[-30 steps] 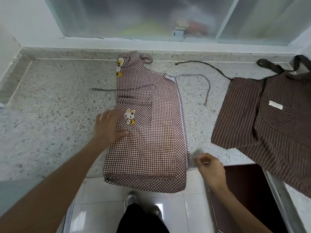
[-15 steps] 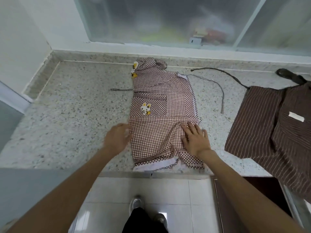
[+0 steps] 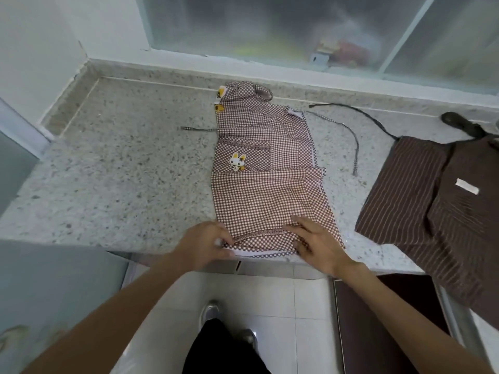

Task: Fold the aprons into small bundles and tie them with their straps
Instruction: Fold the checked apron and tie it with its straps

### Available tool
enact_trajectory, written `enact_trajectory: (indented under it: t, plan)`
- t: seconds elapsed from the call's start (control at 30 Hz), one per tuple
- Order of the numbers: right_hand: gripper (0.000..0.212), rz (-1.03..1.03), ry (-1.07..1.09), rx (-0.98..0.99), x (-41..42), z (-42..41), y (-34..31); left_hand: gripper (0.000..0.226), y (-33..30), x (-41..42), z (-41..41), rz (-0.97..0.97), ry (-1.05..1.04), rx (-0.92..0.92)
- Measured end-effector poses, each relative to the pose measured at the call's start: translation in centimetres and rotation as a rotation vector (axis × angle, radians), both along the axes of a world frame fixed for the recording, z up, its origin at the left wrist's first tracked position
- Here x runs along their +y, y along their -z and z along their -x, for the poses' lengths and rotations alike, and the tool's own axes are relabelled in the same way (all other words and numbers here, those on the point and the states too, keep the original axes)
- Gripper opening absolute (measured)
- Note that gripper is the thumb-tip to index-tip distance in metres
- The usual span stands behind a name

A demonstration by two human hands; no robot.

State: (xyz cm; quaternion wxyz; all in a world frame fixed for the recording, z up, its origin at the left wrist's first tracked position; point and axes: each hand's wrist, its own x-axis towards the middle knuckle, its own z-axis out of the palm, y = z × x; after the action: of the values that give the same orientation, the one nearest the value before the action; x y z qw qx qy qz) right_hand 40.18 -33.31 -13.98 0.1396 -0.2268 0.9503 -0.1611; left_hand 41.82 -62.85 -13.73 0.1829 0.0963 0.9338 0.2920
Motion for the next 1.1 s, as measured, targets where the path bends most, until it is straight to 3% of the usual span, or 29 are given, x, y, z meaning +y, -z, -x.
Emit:
enact_trajectory:
  t: [0.1, 0.23, 0.3, 0.43, 0.6, 0.77, 0.83, 0.93, 1.0, 1.1]
  plan:
    - [0.053, -0.091, 0.041, -0.134, -0.2, -0.5, 0.1, 0.017, -0.6, 0.1, -0.1, -0.010, -0.072, 0.155]
    - [0.067, -0.170, 0.101, -0.208, -2.1, -0.8, -0.5, 0.016, -2.2, 0.5, -0.7, -0.052, -0.408, 0.377]
    - [0.075, -0.203, 0.108, -0.259, -2.6, -0.8, -0.6, 0.018, -2.4, 0.4, -0.8, -0.116, -0.403, 0.323]
    - [0.083, -0.266, 0.071, -0.303, -2.7, -0.4, -1.2, 0.027, -2.4, -0.8, -1.1, -0.196, -0.204, 0.141]
    - [0.083, -0.245, 0.063, -0.339, -2.5, -0.2, -1.8, 0.026, -2.8, -1.8, -1.3, -0.145, -0.276, 0.209]
    - [0.085, -0.235, 0.082, -0.281, -2.6, -0.4, -1.2, 0.019, -2.8, 0.4, -1.5, 0.141, -0.252, 0.307]
    - [0.086, -0.198, 0.086, -0.255, -2.5, -0.7, -0.8, 0.022, -2.2, 0.7, -1.6, 0.159, -0.239, 0.233]
    - [0.087, -0.091, 0.065, -0.203, -1.5, -1.3, -0.5, 0.044, -1.9, 0.4, -2.0, 0.103, -0.066, 0.108]
    - [0.074, 0.053, 0.109, -0.065, -0.7, -1.7, -0.9, 0.051, -2.6, -0.2, -1.9, 0.073, -0.074, 0.102]
    - [0.050, 0.200, 0.294, 0.156, 0.7, -1.8, -1.2, 0.025, -2.8, -1.0, 0.1, 0.099, -0.128, 0.205]
